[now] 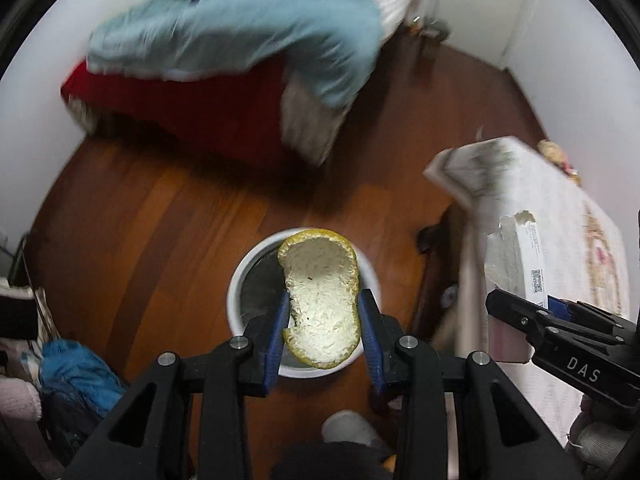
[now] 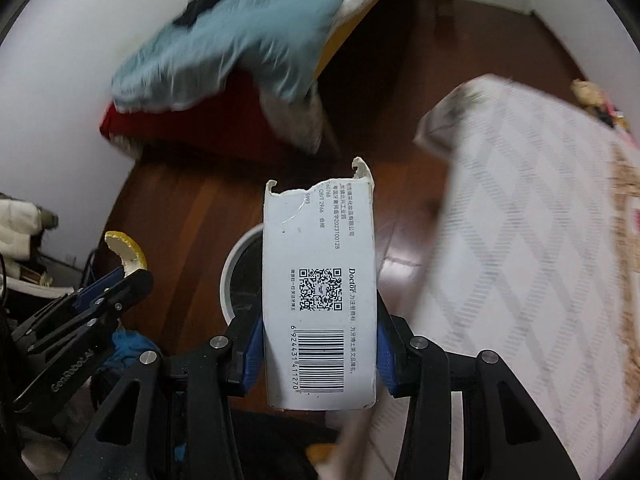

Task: Collect trash
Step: 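Carry the orange peel and barcode box over the bin with both tools, then open both tools to drop the peel and barcode box into the bin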

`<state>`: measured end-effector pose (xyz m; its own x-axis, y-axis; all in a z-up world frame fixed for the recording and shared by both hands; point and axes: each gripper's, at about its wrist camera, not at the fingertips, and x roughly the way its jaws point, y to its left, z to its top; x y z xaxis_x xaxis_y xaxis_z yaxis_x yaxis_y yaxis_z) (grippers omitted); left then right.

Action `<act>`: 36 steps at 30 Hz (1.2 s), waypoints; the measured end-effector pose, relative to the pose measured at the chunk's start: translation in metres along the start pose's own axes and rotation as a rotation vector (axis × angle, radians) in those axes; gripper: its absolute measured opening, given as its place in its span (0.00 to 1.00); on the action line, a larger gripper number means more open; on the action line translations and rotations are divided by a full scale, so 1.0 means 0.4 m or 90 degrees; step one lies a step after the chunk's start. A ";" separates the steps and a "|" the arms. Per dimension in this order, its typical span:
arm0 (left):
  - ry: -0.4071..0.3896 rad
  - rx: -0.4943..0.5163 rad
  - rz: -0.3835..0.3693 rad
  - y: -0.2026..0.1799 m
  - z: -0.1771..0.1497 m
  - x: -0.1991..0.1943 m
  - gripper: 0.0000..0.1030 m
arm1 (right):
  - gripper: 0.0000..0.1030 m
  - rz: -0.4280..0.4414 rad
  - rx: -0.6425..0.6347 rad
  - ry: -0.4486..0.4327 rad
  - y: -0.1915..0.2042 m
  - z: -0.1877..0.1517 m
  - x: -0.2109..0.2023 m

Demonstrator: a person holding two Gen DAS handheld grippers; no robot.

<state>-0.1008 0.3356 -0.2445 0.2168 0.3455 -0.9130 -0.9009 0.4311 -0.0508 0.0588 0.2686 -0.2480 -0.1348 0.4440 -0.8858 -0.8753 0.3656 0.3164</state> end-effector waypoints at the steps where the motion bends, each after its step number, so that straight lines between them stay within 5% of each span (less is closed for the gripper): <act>1: 0.018 -0.008 -0.003 0.027 0.003 0.034 0.30 | 0.47 0.000 -0.002 0.017 0.012 0.006 0.046; 6: 0.125 -0.051 -0.040 0.129 0.020 0.234 0.30 | 0.47 0.003 -0.004 0.096 0.076 0.037 0.279; 15: 0.196 -0.095 -0.063 0.203 0.025 0.401 0.36 | 0.47 0.003 0.016 0.168 0.085 0.045 0.534; 16: 0.196 -0.100 -0.064 0.208 0.025 0.404 0.49 | 0.47 0.008 0.018 0.176 0.086 0.048 0.554; 17: 0.197 -0.106 -0.063 0.216 0.026 0.404 0.73 | 0.47 0.016 0.019 0.186 0.085 0.047 0.577; 19: 0.187 -0.116 -0.054 0.234 0.020 0.399 0.96 | 0.50 0.022 0.023 0.195 0.080 0.054 0.608; 20: 0.187 -0.120 -0.049 0.242 0.017 0.396 0.96 | 0.57 0.021 0.022 0.202 0.078 0.053 0.620; 21: 0.190 -0.123 -0.036 0.250 0.012 0.392 0.96 | 0.84 0.018 0.025 0.204 0.076 0.051 0.626; 22: 0.187 -0.123 -0.028 0.256 0.010 0.391 0.96 | 1.00 0.014 0.029 0.205 0.073 0.048 0.626; 36: 0.121 -0.113 0.069 0.268 -0.055 0.253 0.96 | 1.00 -0.083 -0.053 0.174 0.118 0.022 0.503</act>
<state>-0.1838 0.3986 -0.3514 0.0557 0.2123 -0.9756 -0.9703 0.2419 -0.0027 -0.0057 0.3824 -0.4084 -0.1287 0.1565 -0.9793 -0.9272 0.3314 0.1748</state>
